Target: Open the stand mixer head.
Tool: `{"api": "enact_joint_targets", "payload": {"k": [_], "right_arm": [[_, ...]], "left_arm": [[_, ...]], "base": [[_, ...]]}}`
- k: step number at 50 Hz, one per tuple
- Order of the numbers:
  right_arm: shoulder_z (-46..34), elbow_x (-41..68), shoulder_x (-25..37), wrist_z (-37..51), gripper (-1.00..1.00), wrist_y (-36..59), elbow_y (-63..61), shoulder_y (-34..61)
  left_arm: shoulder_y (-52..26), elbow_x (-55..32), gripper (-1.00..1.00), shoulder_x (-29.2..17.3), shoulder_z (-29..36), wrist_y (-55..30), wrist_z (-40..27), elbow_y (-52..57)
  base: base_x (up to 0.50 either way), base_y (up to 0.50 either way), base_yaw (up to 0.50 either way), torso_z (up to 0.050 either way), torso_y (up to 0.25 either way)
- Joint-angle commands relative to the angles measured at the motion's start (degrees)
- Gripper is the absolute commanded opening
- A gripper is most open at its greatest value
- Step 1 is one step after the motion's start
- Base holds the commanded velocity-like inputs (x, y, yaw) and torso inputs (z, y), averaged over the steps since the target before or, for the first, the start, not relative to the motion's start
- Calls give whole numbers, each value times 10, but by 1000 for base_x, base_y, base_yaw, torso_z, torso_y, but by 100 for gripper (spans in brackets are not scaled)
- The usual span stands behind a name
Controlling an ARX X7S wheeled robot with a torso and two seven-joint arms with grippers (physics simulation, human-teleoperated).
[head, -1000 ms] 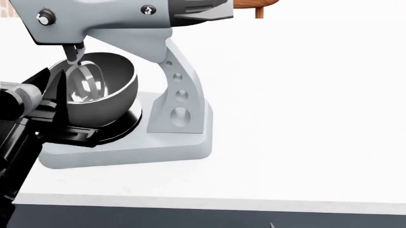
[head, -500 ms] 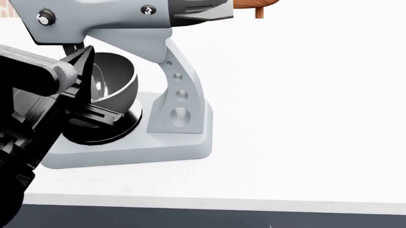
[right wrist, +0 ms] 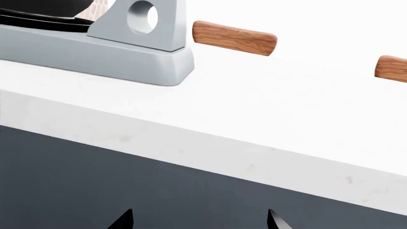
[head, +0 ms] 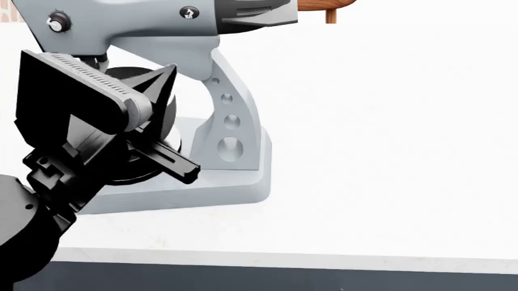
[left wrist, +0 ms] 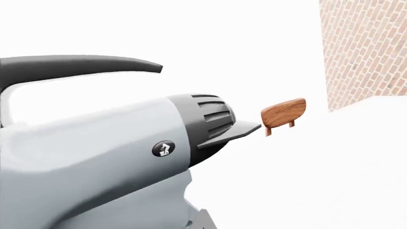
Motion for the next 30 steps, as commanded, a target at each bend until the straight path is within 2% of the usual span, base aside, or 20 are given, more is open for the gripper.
{"api": "enact_joint_targets", "payload": {"k": [1, 14, 20, 30], "right_arm": [[-6, 1, -1, 1, 100, -1, 9, 7], [-11, -1, 4, 5, 100, -2, 5, 4], [-13, 1, 7, 5, 100, -2, 2, 2], [-18, -1, 9, 7, 100, -2, 3, 4]], "left_arm": [[-87, -15, -100, 28, 14, -42, 12, -35], [-86, -3, -100, 31, 6, -7, 13, -86], [-84, 23, -100, 31, 17, 34, 20, -136], [-100, 9, -100, 28, 22, 9, 17, -93]], "base": [[0, 0, 0, 0, 0], [0, 0, 0, 0, 0], [0, 0, 0, 0, 0], [0, 0, 0, 0, 0]]}}
